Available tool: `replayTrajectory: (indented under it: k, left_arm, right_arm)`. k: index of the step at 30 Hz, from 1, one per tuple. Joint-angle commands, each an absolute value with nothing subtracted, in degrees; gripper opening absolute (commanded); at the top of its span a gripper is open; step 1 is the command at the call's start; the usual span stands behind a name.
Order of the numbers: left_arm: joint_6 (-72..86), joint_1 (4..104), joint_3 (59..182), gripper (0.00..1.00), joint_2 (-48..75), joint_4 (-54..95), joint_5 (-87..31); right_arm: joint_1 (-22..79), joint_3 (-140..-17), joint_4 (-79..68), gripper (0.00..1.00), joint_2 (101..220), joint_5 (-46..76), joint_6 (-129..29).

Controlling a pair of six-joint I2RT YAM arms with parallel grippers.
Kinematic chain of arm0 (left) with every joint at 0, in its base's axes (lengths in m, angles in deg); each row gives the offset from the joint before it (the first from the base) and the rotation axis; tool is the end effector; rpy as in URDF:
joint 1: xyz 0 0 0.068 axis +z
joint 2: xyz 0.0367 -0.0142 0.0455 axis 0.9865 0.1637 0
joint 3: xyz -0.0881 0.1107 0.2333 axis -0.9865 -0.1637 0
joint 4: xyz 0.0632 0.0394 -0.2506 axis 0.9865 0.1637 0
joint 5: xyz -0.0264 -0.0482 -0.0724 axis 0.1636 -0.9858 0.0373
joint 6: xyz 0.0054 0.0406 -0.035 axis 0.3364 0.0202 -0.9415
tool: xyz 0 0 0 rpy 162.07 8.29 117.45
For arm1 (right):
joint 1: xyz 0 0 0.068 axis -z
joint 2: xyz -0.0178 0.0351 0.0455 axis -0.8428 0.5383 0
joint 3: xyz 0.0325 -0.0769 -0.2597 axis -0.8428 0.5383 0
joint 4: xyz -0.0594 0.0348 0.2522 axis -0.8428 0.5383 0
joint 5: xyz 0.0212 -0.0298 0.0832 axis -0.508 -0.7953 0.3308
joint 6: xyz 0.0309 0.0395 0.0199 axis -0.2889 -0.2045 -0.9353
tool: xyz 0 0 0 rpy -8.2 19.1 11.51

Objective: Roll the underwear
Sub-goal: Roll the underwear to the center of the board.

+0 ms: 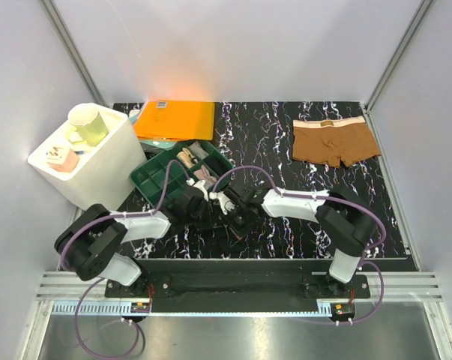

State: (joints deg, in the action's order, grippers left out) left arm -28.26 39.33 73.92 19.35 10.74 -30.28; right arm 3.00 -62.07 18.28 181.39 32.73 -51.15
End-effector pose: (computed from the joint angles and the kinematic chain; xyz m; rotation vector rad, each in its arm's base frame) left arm 0.1811 -0.1676 0.1304 -0.0318 2.5386 -0.9208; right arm 0.1834 0.2824 0.1530 -1.2662 2.6126 0.8580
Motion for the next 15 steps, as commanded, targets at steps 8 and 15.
replayTrajectory:
  k: [8,15]
  left_arm:
    - [-20.67,40.59,88.17,0.0,28.27,8.42,-28.8]
    - [-19.71,41.38,91.95,0.0,31.17,8.95,-29.86]
  right_arm:
    - [3.2,-64.72,19.42,0.0,182.34,35.09,-48.59]
    - [3.47,-64.55,20.13,0.0,182.07,35.88,-49.38]
